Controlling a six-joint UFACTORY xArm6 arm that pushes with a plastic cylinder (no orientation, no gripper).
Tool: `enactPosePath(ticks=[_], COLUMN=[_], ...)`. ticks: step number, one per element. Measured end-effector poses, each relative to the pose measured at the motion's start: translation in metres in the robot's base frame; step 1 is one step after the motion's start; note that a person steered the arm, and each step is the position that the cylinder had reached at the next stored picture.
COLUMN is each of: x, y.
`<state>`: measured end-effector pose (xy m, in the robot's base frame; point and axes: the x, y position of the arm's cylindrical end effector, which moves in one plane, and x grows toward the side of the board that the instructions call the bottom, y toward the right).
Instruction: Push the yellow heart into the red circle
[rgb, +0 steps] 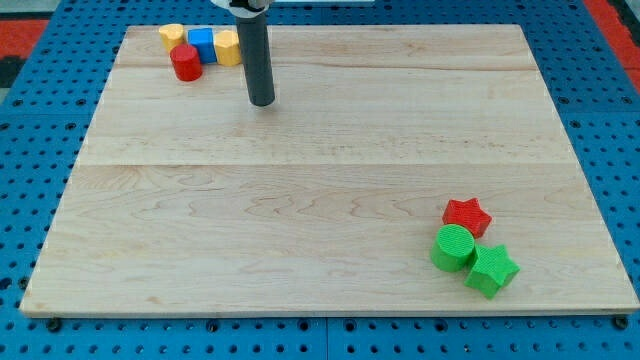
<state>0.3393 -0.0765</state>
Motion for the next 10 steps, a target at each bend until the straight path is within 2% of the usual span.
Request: enactPosePath(ticks=[1,2,3,4,5,6,7,9,10], x=[0.000,-0.032,-0.104,-0.147,-0.147,-0.147,-0.147,-0.147,-0.148], y=[0.000,0.029,0.047,0.047,0.040,-0.024,-0.051,-0.072,-0.106])
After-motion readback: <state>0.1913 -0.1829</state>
